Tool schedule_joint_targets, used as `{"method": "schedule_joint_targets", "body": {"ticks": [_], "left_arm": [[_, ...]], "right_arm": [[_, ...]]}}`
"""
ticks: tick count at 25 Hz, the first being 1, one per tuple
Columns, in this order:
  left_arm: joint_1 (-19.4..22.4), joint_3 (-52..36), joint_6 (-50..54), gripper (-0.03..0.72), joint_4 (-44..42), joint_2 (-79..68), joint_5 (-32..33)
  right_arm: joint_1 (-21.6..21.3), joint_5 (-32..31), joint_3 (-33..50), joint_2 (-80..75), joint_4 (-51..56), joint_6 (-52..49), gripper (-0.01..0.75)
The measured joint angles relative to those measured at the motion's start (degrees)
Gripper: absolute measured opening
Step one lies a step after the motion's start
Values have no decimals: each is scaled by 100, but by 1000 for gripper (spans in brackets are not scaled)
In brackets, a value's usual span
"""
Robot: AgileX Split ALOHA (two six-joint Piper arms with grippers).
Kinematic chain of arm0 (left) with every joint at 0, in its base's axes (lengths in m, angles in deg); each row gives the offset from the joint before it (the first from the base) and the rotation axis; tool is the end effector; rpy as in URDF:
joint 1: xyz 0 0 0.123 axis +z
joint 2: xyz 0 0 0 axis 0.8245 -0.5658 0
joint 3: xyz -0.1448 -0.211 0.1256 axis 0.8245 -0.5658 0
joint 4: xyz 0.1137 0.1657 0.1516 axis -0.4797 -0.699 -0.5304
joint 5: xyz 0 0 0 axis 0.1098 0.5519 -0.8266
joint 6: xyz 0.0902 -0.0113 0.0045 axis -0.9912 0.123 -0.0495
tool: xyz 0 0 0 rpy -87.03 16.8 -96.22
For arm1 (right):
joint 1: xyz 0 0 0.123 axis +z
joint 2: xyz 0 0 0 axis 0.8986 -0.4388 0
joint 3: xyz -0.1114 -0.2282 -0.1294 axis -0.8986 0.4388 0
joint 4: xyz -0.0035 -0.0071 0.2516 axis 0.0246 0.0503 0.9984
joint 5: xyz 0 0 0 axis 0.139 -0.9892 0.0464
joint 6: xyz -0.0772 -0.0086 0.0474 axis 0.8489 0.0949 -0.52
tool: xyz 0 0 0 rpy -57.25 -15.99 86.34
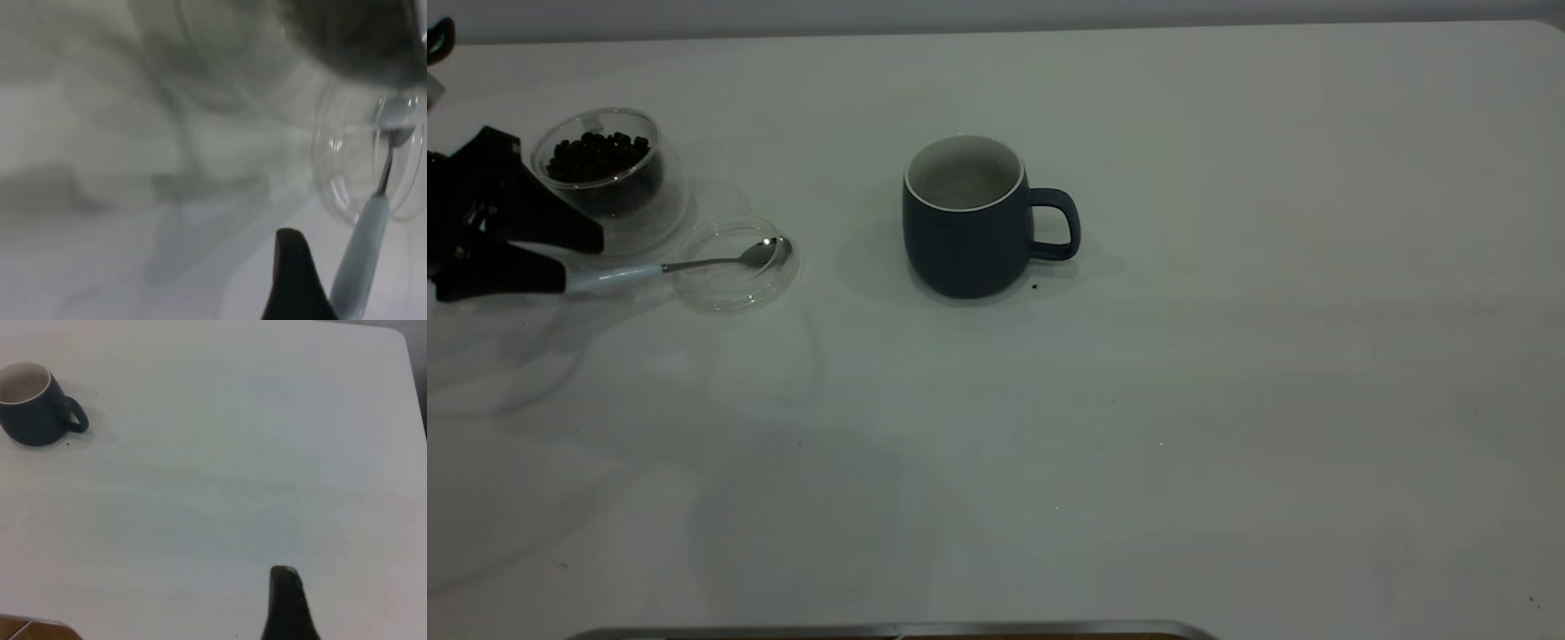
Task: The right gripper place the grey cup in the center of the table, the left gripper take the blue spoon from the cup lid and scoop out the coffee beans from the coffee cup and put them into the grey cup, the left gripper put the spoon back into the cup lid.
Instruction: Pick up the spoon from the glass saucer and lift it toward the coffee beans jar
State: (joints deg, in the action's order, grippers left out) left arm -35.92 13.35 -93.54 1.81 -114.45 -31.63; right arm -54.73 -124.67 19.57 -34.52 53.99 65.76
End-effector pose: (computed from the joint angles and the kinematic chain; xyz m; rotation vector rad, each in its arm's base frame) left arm 0.3448 0.0701 0.0036 -0.3825 2.6954 -0.7439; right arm -0.0054 -0.0038 0.2666 -0.1255 2.1179 0.0768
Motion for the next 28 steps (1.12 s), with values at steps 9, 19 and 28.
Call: {"method": "schedule_joint_targets", "body": {"ticks": [9,19,28], "left_arm": [[0,-290,-445,547,607,-24,86],[0,-290,-603,547,919,-237,201],[-26,-309,-860,547,1240,-493,467]], "right_arm": [[0,0,0,0,0,0,541],[0,0,0,0,0,0,538],[0,0,0,0,0,0,534]]}}
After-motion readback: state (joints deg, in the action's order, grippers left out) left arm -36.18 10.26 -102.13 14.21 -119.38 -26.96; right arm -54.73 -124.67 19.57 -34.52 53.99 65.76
